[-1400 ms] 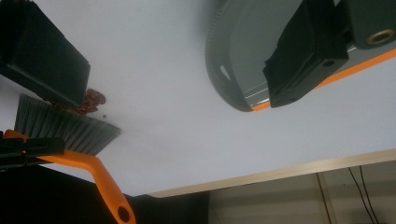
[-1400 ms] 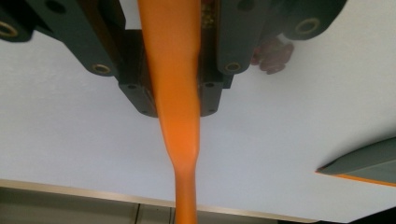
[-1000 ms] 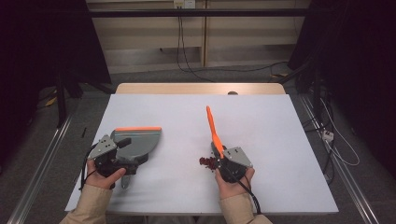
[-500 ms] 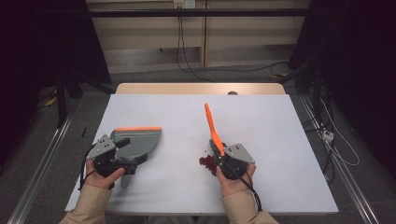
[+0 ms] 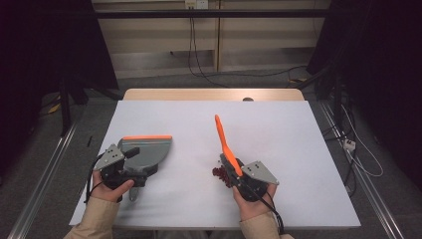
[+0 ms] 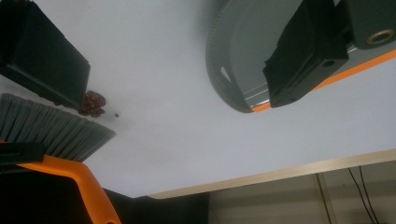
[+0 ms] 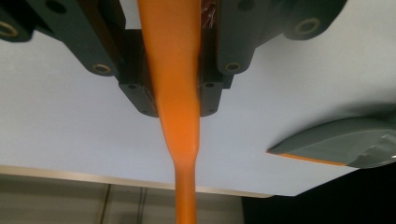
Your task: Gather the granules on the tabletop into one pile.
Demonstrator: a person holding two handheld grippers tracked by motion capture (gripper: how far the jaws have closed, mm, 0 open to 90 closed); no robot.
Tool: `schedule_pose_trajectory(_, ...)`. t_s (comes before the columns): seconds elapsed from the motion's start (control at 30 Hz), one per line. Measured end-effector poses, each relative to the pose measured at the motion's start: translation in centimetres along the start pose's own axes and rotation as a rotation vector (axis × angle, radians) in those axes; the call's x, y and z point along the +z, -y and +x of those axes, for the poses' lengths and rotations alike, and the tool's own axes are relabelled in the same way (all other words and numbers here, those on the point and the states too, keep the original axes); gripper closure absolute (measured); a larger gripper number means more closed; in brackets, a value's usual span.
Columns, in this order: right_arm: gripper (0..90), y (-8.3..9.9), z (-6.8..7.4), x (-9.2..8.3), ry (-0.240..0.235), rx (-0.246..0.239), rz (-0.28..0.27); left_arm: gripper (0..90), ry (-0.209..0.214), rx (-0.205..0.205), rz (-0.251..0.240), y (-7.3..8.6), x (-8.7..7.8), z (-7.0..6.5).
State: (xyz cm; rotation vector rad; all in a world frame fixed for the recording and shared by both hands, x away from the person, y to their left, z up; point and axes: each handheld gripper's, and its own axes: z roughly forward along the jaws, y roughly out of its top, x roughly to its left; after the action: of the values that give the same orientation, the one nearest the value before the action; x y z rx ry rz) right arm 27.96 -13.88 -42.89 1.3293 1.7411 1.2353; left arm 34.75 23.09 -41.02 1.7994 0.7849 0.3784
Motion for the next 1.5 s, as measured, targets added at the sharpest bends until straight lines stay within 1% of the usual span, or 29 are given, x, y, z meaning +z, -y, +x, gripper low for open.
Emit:
schedule_pose_trajectory(0.07,71.2,-0.2,0.1,0.0,-0.045,-0.013,-0.01,6.1,-0.001,-0.002,0.005,0.1,0.0,0.0)
schedule_pose_trajectory(0.1,71.2,-0.3,0.1,0.0,-0.084,-0.019,-0.017,6.1,-0.001,-0.003,0.006,0.1,0.0,0.1)
schedule_pose_trajectory(0.13,71.2,-0.4,0.2,-0.1,-0.099,-0.037,-0.022,6.1,0.0,-0.003,0.003,0.1,0.0,0.1)
schedule_pose_trajectory(0.17,71.3,-0.5,0.1,-0.1,-0.131,-0.051,-0.029,6.1,-0.003,-0.004,0.003,0.1,-0.1,0.1)
schedule_pose_trajectory(0.2,71.2,-0.6,0.0,0.0,-0.184,-0.066,-0.039,6.1,-0.004,-0.007,0.0,0.0,-0.2,0.2)
schedule_pose_trajectory(0.23,71.2,-0.6,-0.1,0.0,-0.204,-0.084,-0.043,6.1,-0.005,-0.009,-0.003,0.0,-0.2,0.2)
schedule_pose_trajectory(0.27,71.2,-0.7,-0.4,0.1,-0.242,-0.101,-0.043,6.1,-0.006,-0.009,-0.003,0.0,-0.2,0.2)
schedule_pose_trajectory(0.3,71.3,-0.7,-0.8,0.3,-0.307,-0.107,-0.049,6.1,-0.007,-0.009,-0.002,0.0,-0.2,0.2)
schedule_pose_trajectory(0.37,71.2,-0.6,-1.6,0.7,-0.38,-0.134,-0.056,6.1,-0.007,-0.008,0.0,0.1,-0.2,0.3)
schedule_pose_trajectory(0.47,71.2,-0.4,-3.0,1.5,-0.47,-0.118,-0.047,6.1,-0.012,-0.016,0.001,0.2,-0.2,0.4)
schedule_pose_trajectory(0.5,71.2,-0.4,-3.3,1.7,-0.479,-0.114,-0.042,6.1,-0.014,-0.016,0.003,0.2,-0.2,0.4)
schedule_pose_trajectory(0.57,71.2,-0.5,-3.9,2.1,-0.539,-0.101,-0.04,6.1,-0.019,-0.016,0.007,0.2,-0.2,0.5)
schedule_pose_trajectory(0.6,71.3,-0.6,-4.1,2.1,-0.538,-0.108,-0.039,6.1,-0.019,-0.017,0.008,0.2,-0.1,0.5)
schedule_pose_trajectory(0.63,71.2,-0.8,-4.3,2.3,-0.573,-0.116,-0.032,6.1,-0.019,-0.016,0.009,0.2,-0.1,0.5)
schedule_pose_trajectory(0.67,71.3,-0.9,-4.4,2.4,-0.582,-0.115,-0.027,6.0,-0.019,-0.017,0.01,0.3,-0.1,0.5)
schedule_pose_trajectory(0.7,71.3,-0.9,-4.5,2.5,-0.598,-0.122,-0.02,6.1,-0.019,-0.016,0.011,0.3,-0.1,0.5)
schedule_pose_trajectory(0.73,71.3,-0.9,-4.7,2.6,-0.633,-0.137,-0.011,6.1,-0.018,-0.016,0.01,0.3,-0.1,0.5)
schedule_pose_trajectory(0.8,71.3,-0.8,-4.9,2.8,-0.662,-0.173,0.011,6.1,-0.021,-0.018,0.011,0.3,0.0,0.5)
schedule_pose_trajectory(0.83,71.3,-0.7,-5.0,2.9,-0.694,-0.184,0.02,6.1,-0.021,-0.017,0.014,0.3,0.0,0.5)
schedule_pose_trajectory(0.87,71.3,-0.6,-5.0,3.0,-0.705,-0.19,0.023,6.1,-0.022,-0.015,0.016,0.3,0.0,0.5)
schedule_pose_trajectory(1.0,71.3,-0.3,-4.9,3.4,-0.819,-0.224,0.041,6.0,-0.027,-0.022,0.016,0.4,0.0,0.6)
schedule_pose_trajectory(1.03,71.3,-0.2,-4.7,3.5,-0.832,-0.231,0.042,6.1,-0.028,-0.022,0.016,0.4,0.0,0.7)
schedule_pose_trajectory(1.1,71.3,0.0,-4.4,3.9,-0.853,-0.267,0.055,6.1,-0.025,-0.025,0.018,0.4,-0.1,0.7)
schedule_pose_trajectory(1.13,71.3,0.1,-4.3,4.1,-0.848,-0.28,0.049,6.1,-0.026,-0.025,0.017,0.4,-0.1,0.8)
schedule_pose_trajectory(1.17,71.3,0.0,-4.4,4.3,-0.867,-0.288,0.043,6.0,-0.027,-0.025,0.017,0.4,-0.1,0.8)
schedule_pose_trajectory(1.2,71.3,0.0,-4.4,4.4,-0.856,-0.289,0.037,6.0,-0.028,-0.024,0.016,0.4,-0.1,0.8)
schedule_pose_trajectory(1.33,71.3,0.0,-5.0,5.1,-0.864,-0.279,0.029,6.1,-0.033,-0.026,0.017,0.5,-0.2,0.9)
schedule_pose_trajectory(1.47,71.3,-0.3,-4.9,5.6,-0.858,-0.293,0.028,6.1,-0.031,-0.026,0.02,0.5,0.0,0.9)
schedule_pose_trajectory(1.5,71.2,-0.3,-5.0,5.7,-0.865,-0.292,0.02,6.1,-0.029,-0.021,0.022,0.5,0.0,0.9)
